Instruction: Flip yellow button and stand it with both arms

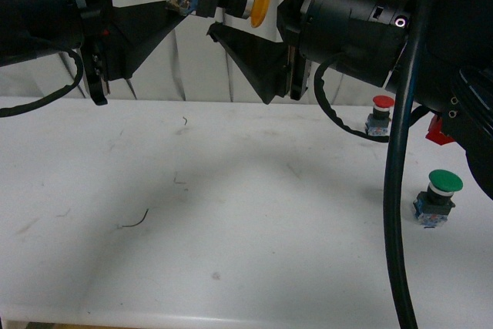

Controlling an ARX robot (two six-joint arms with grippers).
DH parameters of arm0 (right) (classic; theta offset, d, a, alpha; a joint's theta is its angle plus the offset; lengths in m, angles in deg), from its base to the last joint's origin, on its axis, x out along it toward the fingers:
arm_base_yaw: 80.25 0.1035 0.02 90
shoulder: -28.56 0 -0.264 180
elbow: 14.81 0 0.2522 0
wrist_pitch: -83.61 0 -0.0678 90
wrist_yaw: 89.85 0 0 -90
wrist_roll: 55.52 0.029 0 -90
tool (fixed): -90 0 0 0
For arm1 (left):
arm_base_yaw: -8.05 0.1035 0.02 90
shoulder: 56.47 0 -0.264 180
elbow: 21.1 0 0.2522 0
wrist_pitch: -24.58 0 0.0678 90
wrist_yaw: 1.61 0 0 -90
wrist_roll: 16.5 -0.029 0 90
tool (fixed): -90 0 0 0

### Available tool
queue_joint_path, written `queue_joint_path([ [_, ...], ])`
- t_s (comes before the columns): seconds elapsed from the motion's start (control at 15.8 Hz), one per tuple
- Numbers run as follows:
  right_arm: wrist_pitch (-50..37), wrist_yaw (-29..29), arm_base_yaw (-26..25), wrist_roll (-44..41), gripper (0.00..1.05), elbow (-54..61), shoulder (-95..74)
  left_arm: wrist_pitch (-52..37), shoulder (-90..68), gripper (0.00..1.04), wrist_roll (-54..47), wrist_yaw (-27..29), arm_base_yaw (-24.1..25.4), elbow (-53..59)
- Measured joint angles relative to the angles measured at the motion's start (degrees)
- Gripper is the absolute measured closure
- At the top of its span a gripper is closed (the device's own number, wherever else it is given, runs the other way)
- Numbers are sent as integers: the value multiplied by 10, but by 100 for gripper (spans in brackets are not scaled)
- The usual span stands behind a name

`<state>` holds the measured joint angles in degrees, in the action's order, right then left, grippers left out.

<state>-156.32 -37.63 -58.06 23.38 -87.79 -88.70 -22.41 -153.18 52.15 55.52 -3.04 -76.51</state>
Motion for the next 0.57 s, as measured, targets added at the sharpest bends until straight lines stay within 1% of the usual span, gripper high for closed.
queue_joint_path([
  [0.19, -1, 21, -5, 3, 6, -19, -12, -6, 2, 70, 2, -3, 2, 3],
  [0.57, 0, 26, -8, 5, 6, -66, -35, -18, 4, 70, 4, -9, 5, 9],
])
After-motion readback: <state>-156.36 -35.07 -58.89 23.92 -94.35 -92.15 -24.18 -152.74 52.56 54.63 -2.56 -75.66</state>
